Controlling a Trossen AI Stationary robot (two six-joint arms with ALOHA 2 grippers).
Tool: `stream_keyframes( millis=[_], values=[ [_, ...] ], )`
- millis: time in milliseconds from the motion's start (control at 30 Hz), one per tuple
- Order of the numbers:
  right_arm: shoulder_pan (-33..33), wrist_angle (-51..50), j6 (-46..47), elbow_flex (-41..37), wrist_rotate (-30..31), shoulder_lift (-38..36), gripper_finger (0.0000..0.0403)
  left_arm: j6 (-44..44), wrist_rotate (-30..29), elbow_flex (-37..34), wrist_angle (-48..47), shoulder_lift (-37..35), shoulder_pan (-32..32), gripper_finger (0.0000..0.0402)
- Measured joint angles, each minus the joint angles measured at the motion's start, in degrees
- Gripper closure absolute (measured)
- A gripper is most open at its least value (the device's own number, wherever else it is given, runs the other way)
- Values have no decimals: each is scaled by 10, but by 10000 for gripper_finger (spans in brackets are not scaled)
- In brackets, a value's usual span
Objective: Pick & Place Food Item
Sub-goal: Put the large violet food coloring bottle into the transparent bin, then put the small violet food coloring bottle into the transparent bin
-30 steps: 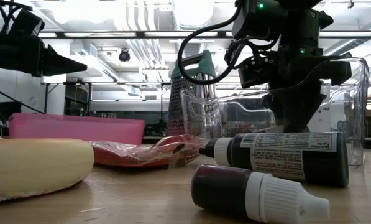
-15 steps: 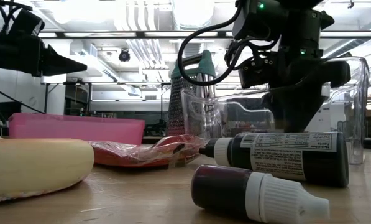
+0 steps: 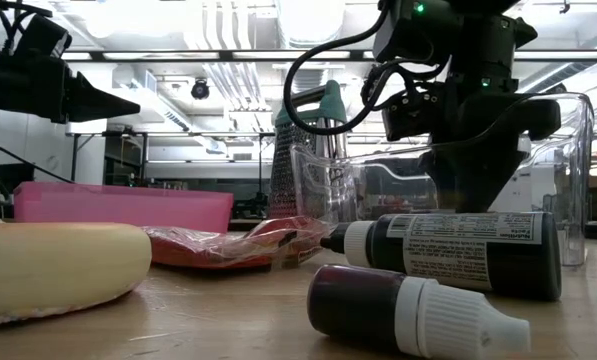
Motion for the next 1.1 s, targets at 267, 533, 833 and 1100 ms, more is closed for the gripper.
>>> stream_keyframes(
  millis=[267,533,833,1100],
  values=[
    [0,1,0,0,0,0,143,0,0,0,0,0,0,396],
    [0,4,1,3,-3,-4,160,0,0,0,0,0,0,396],
    [4,-58,36,52,-6,-12,153,0,0,0,0,0,0,396],
    [26,-137,42,112,60,-31,152,0,0,0,0,0,0,396]
  ],
)
